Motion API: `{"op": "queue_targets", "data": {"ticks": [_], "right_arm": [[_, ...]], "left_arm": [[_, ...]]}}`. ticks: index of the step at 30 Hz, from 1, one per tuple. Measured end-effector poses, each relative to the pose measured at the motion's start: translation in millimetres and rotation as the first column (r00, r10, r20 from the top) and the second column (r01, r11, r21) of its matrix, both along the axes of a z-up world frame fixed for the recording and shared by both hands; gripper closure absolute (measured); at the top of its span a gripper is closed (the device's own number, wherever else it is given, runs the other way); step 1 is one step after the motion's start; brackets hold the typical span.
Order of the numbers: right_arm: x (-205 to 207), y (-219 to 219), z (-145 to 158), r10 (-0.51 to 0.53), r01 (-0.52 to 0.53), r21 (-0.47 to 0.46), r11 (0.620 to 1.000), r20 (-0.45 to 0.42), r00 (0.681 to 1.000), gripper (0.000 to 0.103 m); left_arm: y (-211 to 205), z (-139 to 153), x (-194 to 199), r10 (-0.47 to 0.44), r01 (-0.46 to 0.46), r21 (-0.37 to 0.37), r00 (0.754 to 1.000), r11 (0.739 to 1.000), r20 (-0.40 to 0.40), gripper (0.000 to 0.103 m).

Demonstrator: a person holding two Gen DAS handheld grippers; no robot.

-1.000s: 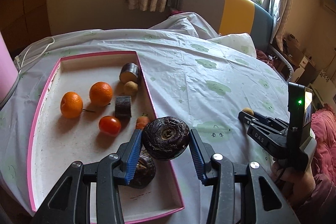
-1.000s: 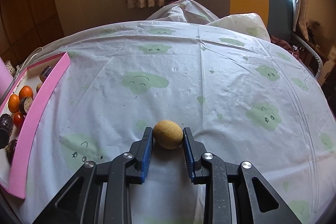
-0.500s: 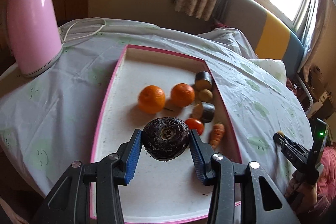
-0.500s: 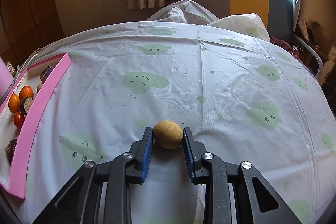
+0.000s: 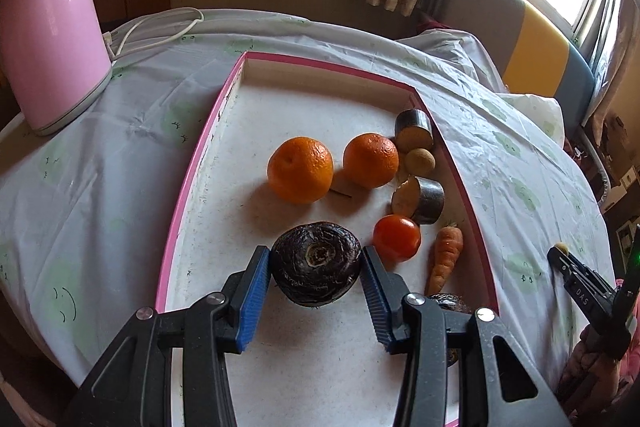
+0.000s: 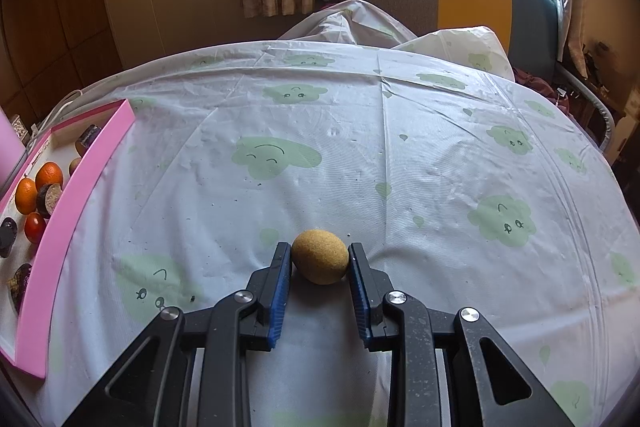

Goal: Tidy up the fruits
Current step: 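Carry the dark root into the tray and open the left tool, then carry the yellow fruit into the tray and open the right tool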

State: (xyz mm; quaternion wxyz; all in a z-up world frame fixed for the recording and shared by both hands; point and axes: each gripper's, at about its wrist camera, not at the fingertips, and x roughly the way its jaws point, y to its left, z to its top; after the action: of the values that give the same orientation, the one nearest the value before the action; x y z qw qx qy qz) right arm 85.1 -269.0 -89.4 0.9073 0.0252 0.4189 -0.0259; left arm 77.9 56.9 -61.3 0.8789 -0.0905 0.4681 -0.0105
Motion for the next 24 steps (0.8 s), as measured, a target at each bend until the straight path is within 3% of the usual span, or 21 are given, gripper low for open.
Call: {"op": "queue_targets", "data": {"ticks": [11, 15, 24], "right_arm": [[0, 0, 0, 0.001, -0.001, -0.002, 1.000, 0.000, 1.000, 0.074], [0, 0, 0, 0.001, -0.001, 0.000, 1.000, 0.000, 1.000, 0.074], [0, 0, 0, 0.002, -0.002, -0.012, 1.000, -0.002, 1.000, 0.074]], "left_arm": [[-3, 6, -6, 0.013, -0.013, 0.039, 1.000, 0.999, 0.008, 0.057], [-2, 10, -8, 0.017, -0.018, 0.039, 1.000, 0.999, 0.026, 0.048], [4, 25, -18, 0.034, -0.036, 0.042, 0.997, 0.998, 0.066, 0.048]]}}
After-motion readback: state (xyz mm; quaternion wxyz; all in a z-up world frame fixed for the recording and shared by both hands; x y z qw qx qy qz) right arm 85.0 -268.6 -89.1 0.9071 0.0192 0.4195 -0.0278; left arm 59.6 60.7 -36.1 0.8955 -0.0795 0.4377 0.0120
